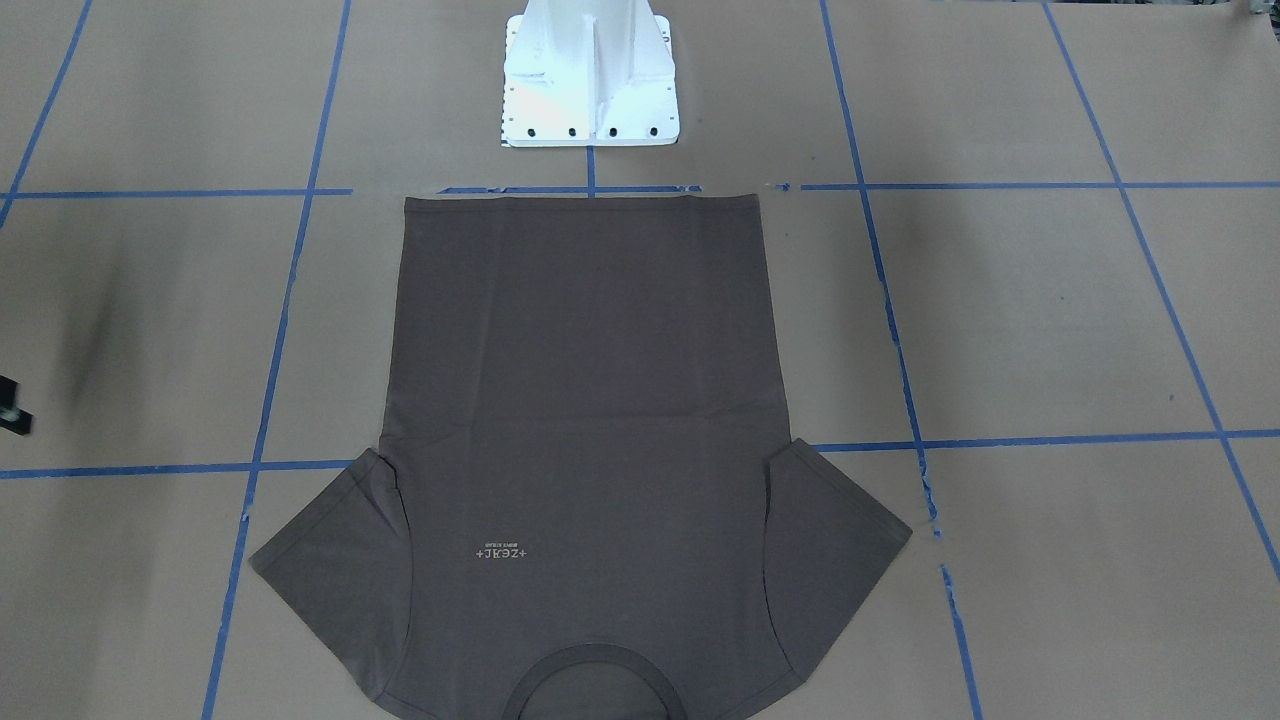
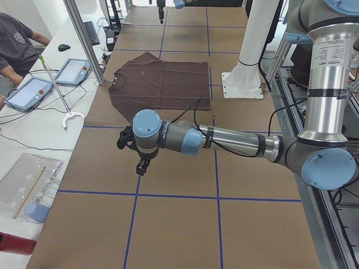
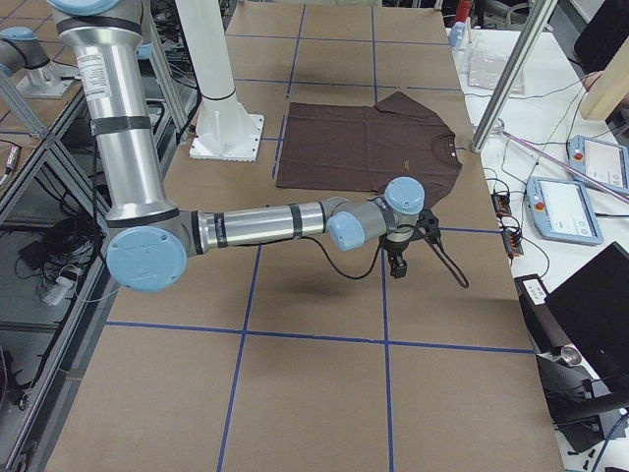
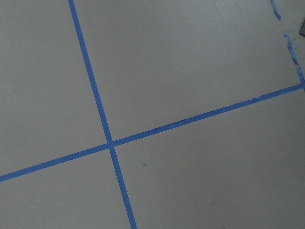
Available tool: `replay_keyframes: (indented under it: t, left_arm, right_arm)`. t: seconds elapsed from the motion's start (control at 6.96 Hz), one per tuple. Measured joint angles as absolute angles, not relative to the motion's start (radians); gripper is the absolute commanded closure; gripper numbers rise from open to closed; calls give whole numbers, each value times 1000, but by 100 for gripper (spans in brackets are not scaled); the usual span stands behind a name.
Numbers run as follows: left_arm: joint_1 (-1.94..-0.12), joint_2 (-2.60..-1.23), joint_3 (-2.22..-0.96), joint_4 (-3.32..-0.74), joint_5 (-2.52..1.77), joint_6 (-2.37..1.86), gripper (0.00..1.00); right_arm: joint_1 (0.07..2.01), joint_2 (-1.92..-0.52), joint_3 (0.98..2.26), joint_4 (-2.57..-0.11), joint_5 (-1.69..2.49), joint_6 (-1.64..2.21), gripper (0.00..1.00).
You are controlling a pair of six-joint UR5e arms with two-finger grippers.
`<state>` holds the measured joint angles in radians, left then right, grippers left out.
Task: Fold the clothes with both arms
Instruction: 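Move the right arm in toward the shirt collar area, then grasp the shirt sleeve nearest the right gripper and fold it inward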
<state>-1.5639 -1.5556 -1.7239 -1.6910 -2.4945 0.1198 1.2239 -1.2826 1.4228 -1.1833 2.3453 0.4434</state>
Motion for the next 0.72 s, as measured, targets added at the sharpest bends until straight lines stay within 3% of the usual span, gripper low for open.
replay_keyframes:
  t: [0.29,0.72]
  left_arm:
    - [-1564,-1522,-1731,-1707,-2531,119,0]
    - [-1563,-1501,-1730,-1729,-2556,120,0]
  right_arm:
    - [1113,-1107,1250,-1020,2217,713,6]
    - [975,-969,1133,-959,2003,1082,17]
